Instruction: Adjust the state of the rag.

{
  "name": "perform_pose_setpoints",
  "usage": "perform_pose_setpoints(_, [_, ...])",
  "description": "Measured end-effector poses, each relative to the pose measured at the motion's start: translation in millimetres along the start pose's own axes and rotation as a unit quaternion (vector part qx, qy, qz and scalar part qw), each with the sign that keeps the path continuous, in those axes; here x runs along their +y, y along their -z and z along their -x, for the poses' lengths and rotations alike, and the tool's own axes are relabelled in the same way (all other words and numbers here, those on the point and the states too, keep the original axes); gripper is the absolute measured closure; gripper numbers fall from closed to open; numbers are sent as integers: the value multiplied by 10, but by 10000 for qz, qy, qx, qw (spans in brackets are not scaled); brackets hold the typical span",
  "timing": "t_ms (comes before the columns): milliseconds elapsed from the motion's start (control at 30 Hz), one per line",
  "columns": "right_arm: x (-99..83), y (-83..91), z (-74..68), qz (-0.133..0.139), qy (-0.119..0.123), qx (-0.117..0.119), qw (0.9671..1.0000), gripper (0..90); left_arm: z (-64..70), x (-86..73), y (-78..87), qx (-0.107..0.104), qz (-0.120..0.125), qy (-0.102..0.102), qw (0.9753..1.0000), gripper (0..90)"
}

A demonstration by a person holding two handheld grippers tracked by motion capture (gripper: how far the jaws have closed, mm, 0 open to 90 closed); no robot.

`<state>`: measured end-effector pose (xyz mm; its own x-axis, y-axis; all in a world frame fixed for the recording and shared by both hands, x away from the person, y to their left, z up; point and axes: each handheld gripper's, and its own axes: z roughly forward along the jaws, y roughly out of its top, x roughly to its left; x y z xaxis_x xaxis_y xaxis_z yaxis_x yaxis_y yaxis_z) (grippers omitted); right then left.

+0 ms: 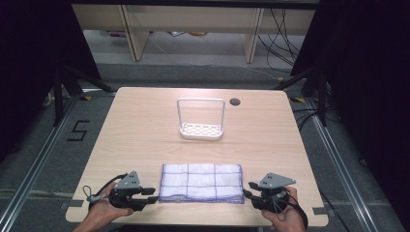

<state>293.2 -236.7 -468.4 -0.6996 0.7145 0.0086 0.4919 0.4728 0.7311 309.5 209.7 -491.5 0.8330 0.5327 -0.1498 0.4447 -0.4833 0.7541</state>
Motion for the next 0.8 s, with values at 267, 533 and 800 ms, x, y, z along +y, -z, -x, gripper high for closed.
perform_pose_setpoints(267, [213, -125, 38, -114, -362, -328, 9987, 603, -240, 323, -19, 437, 354, 321, 9979, 506])
perform_pose_setpoints(533, [116, -332, -16, -508, -468, -364, 9969, 522, -591, 544, -303, 595, 0, 367, 9976, 475])
perform_pose_setpoints(800, [-6, -360, -113, -764, -674, -442, 9938, 486, -687, 532, -513, 309, -221, 367, 9986, 474])
